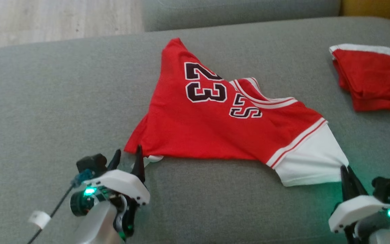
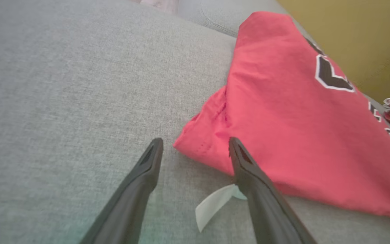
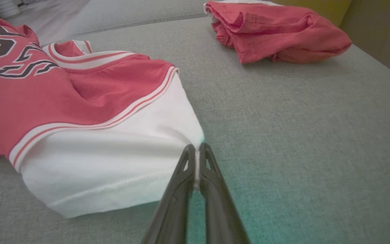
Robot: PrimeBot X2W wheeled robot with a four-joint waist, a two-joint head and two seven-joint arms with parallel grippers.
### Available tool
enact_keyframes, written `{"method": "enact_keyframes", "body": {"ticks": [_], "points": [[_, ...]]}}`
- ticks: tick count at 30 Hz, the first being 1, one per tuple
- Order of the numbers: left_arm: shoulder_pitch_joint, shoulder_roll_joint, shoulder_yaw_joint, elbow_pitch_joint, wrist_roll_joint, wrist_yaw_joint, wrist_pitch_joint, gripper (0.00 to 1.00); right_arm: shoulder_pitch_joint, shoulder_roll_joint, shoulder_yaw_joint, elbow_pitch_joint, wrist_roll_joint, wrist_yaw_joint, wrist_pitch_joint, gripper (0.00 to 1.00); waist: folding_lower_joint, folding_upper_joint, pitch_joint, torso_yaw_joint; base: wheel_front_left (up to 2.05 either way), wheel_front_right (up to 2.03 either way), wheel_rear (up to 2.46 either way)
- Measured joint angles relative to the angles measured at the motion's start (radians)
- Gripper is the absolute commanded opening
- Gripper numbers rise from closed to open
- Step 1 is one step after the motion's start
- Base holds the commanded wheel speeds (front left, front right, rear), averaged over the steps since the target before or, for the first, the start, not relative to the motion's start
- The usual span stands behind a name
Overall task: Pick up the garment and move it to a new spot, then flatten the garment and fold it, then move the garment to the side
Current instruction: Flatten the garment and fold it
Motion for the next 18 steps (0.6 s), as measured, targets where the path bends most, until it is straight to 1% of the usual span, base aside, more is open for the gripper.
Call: {"method": "enact_keyframes", "body": {"ticks": [2, 3, 4, 5, 6, 7, 12, 16, 18], "points": [[-0.029, -0.001, 0.002, 0.042, -0.011, -0.005, 0.0, 1.0, -0.013, 0.0, 0.003, -0.009, 0.0, 0.0, 0.001, 0.0, 0.0, 0.0, 0.015, -0.011, 0.0, 0.0, 0.0], [-0.04, -0.001, 0.002, 0.059, -0.016, -0.014, 0.0, 1.0, -0.02, 0.0, 0.005, -0.011, 0.0, 0.0, 0.001, 0.0, 0.0, 0.0, 0.022, -0.017, 0.0, 0.0, 0.0], [-0.049, -0.002, 0.001, 0.075, -0.021, -0.026, 0.0, 0.93, -0.024, 0.0, 0.006, -0.013, 0.0, 0.0, 0.001, 0.0, 0.0, 0.0, 0.028, -0.022, 0.0, 0.0, 0.0], [-0.056, -0.003, 0.001, 0.084, -0.03, -0.038, 0.0, 0.59, -0.025, 0.0, 0.005, -0.013, 0.0, 0.0, 0.001, 0.0, 0.0, 0.0, 0.033, -0.027, 0.0, 0.0, 0.0], [-0.063, -0.004, -0.001, 0.094, -0.039, -0.049, 0.0, 0.22, -0.025, 0.0, 0.004, -0.013, 0.002, 0.0, 0.001, 0.0, 0.0, 0.0, 0.036, -0.03, 0.0, 0.0, 0.0], [-0.067, -0.004, -0.003, 0.101, -0.045, -0.059, -0.001, 0.0, -0.025, 0.0, 0.004, -0.014, 0.007, 0.0, -0.001, 0.0, 0.0, 0.0, 0.037, -0.033, 0.0, 0.0, 0.0], [-0.067, -0.009, -0.02, 0.1, -0.065, -0.092, -0.04, 0.0, -0.026, 0.0, -0.004, -0.04, 0.041, 0.0, -0.024, 0.0, -0.0002, 0.0, 0.013, -0.031, 0.0, 0.0, 0.0], [-0.058, -0.008, -0.023, 0.052, -0.069, -0.102, -0.066, 0.0, -0.03, 0.0, -0.003, -0.077, 0.075, 0.0, -0.036, 0.0, -0.0002, 0.0, -0.016, -0.024, 0.0, 0.0, 0.0], [-0.043, -0.003, -0.022, -0.008, -0.077, -0.109, -0.072, 0.0, -0.039, 0.0, -0.004, -0.118, 0.109, 0.0, -0.042, 0.0, -0.0002, 0.0, -0.04, -0.017, 0.0, 0.0, 0.0]]}}
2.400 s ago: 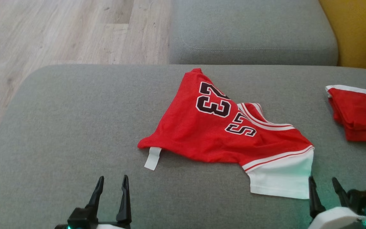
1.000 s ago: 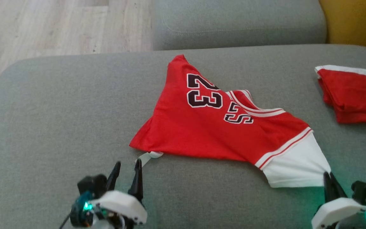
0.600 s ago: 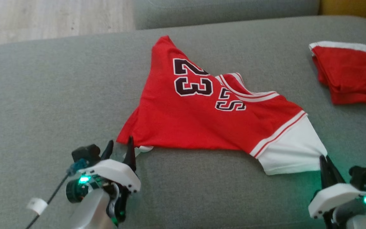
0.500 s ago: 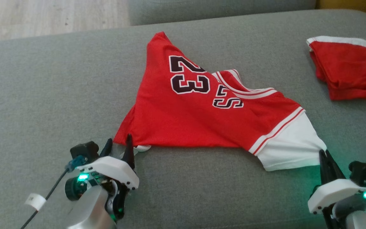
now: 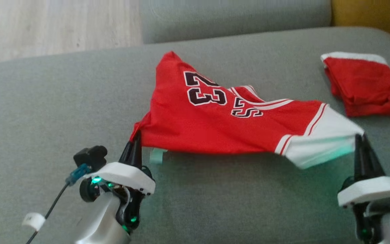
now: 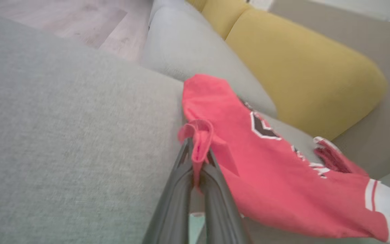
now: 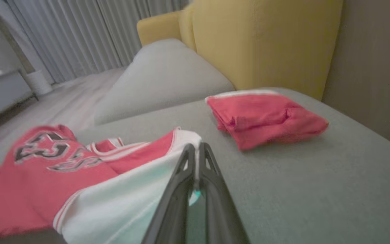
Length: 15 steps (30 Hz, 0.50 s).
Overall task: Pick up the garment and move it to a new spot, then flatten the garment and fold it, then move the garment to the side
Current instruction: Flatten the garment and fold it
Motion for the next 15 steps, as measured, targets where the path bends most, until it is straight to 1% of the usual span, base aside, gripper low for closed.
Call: {"method": "enact_keyframes", "body": {"ticks": [3, 6, 8, 10, 15], "points": [[0.045, 0.008, 0.007, -0.13, -0.037, -0.001, 0.009, 0.0, -0.005, 0.0, -0.002, -0.084, 0.034, 0.0, 0.0, 0.0, -0.0001, 0.0, -0.04, 0.013, 0.0, 0.0, 0.0], [0.109, 0.034, 0.032, -0.315, -0.073, 0.007, 0.043, 0.0, -0.004, 0.0, -0.012, -0.185, 0.054, 0.0, 0.014, 0.0, -0.0001, 0.0, -0.079, 0.028, 0.0, 0.0, 0.0], [0.142, 0.055, 0.053, -0.456, -0.098, 0.032, 0.072, 0.0, -0.004, 0.0, -0.024, -0.258, 0.069, 0.0, 0.033, 0.0, -0.0001, 0.0, -0.101, 0.039, 0.0, 0.0, 0.0], [0.164, 0.077, 0.072, -0.604, -0.117, 0.066, 0.109, 0.0, -0.004, 0.0, -0.035, -0.334, 0.084, 0.0, 0.053, 0.0, -0.0001, 0.0, -0.122, 0.048, 0.0, 0.0, 0.0], [0.17, 0.124, 0.113, -0.921, -0.146, 0.15, 0.211, 0.0, -0.027, 0.0, -0.053, -0.52, 0.098, 0.0, 0.088, 0.0, -0.0002, 0.0, -0.161, 0.06, 0.0, 0.0, 0.0]]}}
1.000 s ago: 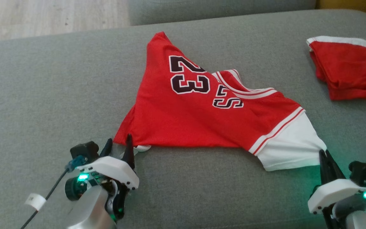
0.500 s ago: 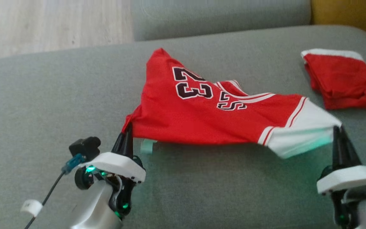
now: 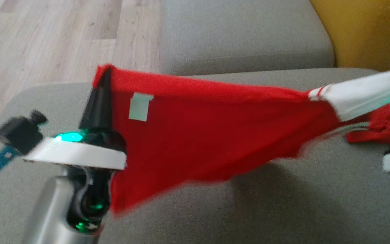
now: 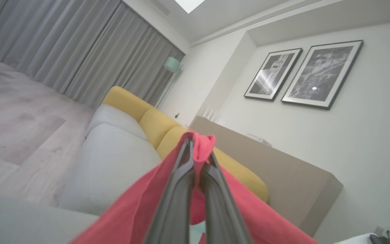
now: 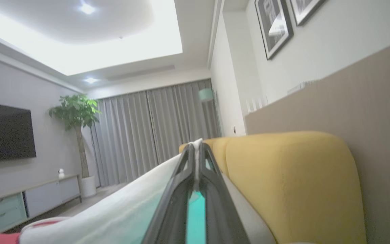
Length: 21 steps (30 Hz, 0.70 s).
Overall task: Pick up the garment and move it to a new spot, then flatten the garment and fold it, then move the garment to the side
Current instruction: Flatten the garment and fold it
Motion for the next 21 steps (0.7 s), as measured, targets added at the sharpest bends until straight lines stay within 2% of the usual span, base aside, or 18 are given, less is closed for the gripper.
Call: {"method": "enact_keyframes", "body": {"ticks": [5, 11, 14, 17, 18, 20, 21], "points": [[-0.061, 0.047, 0.013, -0.173, -0.014, 0.064, 0.126, 0.0, -0.079, 0.0, -0.009, -0.142, 0.003, 0.0, 0.061, 0.0, 0.0, 0.0, -0.017, 0.0, 0.0, 0.0, 0.0], [-0.192, 0.092, 0.009, -0.216, -0.004, 0.101, 0.24, 0.0, -0.123, -0.001, -0.012, -0.205, -0.01, 0.0, 0.156, 0.0, 0.0002, 0.0, 0.005, -0.001, 0.0, 0.0, 0.0], [-0.197, 0.091, 0.008, -0.166, -0.005, 0.115, 0.248, 0.0, -0.157, -0.004, -0.004, -0.151, -0.012, 0.0, 0.183, 0.0, 0.0002, 0.0, 0.034, -0.001, 0.0, 0.0, 0.0], [-0.212, 0.089, 0.01, -0.072, -0.012, 0.116, 0.25, 0.0, -0.226, -0.018, 0.025, -0.035, -0.012, 0.0, 0.195, 0.0, 0.0003, 0.0, 0.075, -0.004, 0.0, 0.0, 0.0], [-0.228, 0.09, 0.012, -0.035, -0.012, 0.116, 0.256, 0.0, -0.261, -0.027, 0.037, 0.009, -0.012, 0.0, 0.201, 0.0, 0.0003, 0.0, 0.092, -0.005, 0.0, 0.0, 0.0], [-0.331, 0.093, 0.017, 0.094, 0.01, 0.114, 0.255, 0.0, -0.426, -0.063, 0.08, 0.164, -0.019, 0.0, 0.196, 0.0, 0.0005, 0.0, 0.156, -0.01, 0.0, 0.0, 0.0], [-0.331, 0.093, 0.017, 0.094, 0.01, 0.114, 0.255, 0.0, -0.426, -0.063, 0.08, 0.164, -0.019, 0.0, 0.196, 0.0, 0.0005, 0.0, 0.156, -0.01, 0.0, 0.0, 0.0]]}}
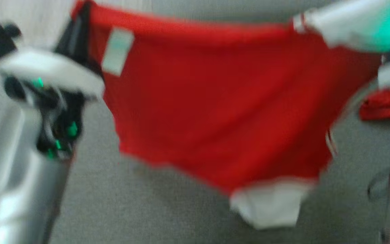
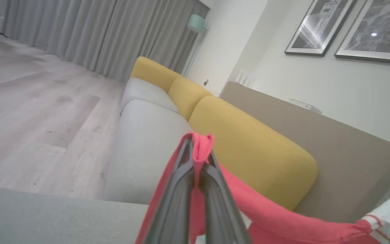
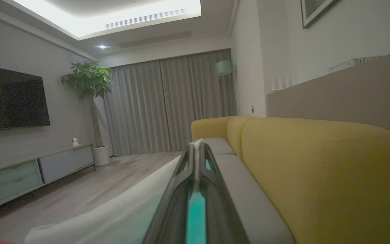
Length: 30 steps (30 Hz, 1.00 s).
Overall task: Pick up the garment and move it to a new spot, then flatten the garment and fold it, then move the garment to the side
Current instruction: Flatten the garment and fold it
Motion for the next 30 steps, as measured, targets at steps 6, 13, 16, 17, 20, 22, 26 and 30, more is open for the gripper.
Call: {"method": "enact_keyframes", "body": {"ticks": [6, 13, 16, 17, 20, 22, 26, 30], "points": [[-0.367, 0.004, 0.031, 0.296, 0.087, -0.029, -0.083, 0.0, -0.478, -0.028, 0.071, 0.359, -0.074, 0.0, -0.121, 0.0, 0.0003, 0.0, 0.14, -0.022, 0.0, 0.0, 0.0], [-0.627, 0.006, 0.038, 0.602, 0.202, -0.069, -0.276, 0.0, -0.764, 0.01, 0.061, 0.716, -0.187, 0.0, -0.266, 0.0, 0.0, 0.0, 0.237, -0.075, 0.0, 0.0, 0.0], [-0.654, 0.007, 0.037, 0.683, 0.22, -0.098, -0.34, 0.0, -0.798, 0.019, 0.081, 0.785, -0.2, 0.0, -0.32, 0.0, -0.0003, 0.0, 0.276, -0.096, 0.0, 0.0, 0.0], [-0.664, 0.007, 0.036, 0.708, 0.223, -0.109, -0.354, 0.0, -0.805, 0.019, 0.099, 0.801, -0.199, 0.0, -0.334, 0.0, -0.0002, 0.0, 0.294, -0.102, 0.0, 0.0, 0.0], [-0.674, 0.006, 0.036, 0.776, 0.224, -0.138, -0.4, 0.0, -0.802, 0.028, 0.165, 0.839, -0.185, 0.0, -0.384, 0.0, -0.0001, 0.0, 0.352, -0.116, 0.0, 0.0, 0.0], [-0.672, 0.004, 0.038, 0.817, 0.22, -0.152, -0.43, 0.0, -0.785, 0.031, 0.204, 0.855, -0.16, 0.0, -0.413, 0.0, 0.0, -0.0001, 0.393, -0.123, 0.0, 0.0, 0.0], [-0.626, -0.026, 0.051, 0.882, 0.188, -0.188, -0.492, 0.0, -0.681, 0.031, 0.257, 0.871, -0.103, 0.0, -0.456, 0.0, 0.0001, -0.0001, 0.463, -0.129, 0.0, 0.0, 0.0], [-0.52, -0.073, 0.058, 0.917, 0.146, -0.228, -0.52, 0.0, -0.53, 0.03, 0.278, 0.859, -0.055, 0.0, -0.478, 0.0, 0.0002, -0.0001, 0.491, -0.116, 0.0, 0.0, 0.0]]}}
